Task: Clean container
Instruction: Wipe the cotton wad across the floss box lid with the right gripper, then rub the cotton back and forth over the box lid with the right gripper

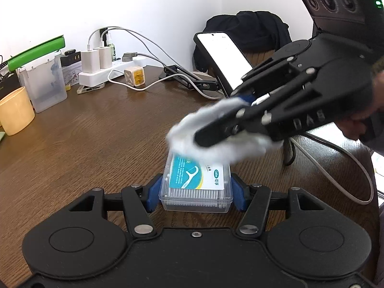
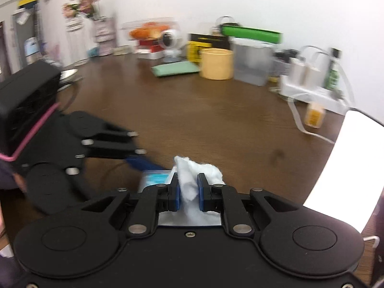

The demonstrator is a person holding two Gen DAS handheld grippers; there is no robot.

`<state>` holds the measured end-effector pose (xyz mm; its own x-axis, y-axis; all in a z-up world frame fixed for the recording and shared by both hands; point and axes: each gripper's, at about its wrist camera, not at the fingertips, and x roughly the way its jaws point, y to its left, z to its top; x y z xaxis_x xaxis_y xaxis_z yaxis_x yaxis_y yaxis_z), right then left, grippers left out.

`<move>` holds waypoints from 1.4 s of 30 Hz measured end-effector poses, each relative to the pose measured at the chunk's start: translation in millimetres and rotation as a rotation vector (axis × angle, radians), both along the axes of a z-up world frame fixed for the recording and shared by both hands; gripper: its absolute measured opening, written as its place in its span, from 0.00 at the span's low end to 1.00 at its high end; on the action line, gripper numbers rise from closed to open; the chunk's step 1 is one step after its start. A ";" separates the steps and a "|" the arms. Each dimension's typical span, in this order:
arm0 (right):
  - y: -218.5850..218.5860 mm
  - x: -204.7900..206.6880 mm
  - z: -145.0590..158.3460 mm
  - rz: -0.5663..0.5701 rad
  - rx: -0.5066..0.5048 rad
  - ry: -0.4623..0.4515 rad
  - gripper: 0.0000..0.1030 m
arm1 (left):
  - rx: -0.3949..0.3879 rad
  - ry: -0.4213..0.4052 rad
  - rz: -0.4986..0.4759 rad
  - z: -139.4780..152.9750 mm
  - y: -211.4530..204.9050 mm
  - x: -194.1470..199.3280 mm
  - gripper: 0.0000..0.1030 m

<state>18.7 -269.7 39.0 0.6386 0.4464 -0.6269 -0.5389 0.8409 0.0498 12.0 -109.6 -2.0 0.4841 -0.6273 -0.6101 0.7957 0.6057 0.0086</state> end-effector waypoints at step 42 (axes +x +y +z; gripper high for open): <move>-5.9 -4.2 -5.0 -0.010 0.051 0.005 0.14 | 0.000 -0.003 -0.011 0.1 -2.0 -0.7 0.56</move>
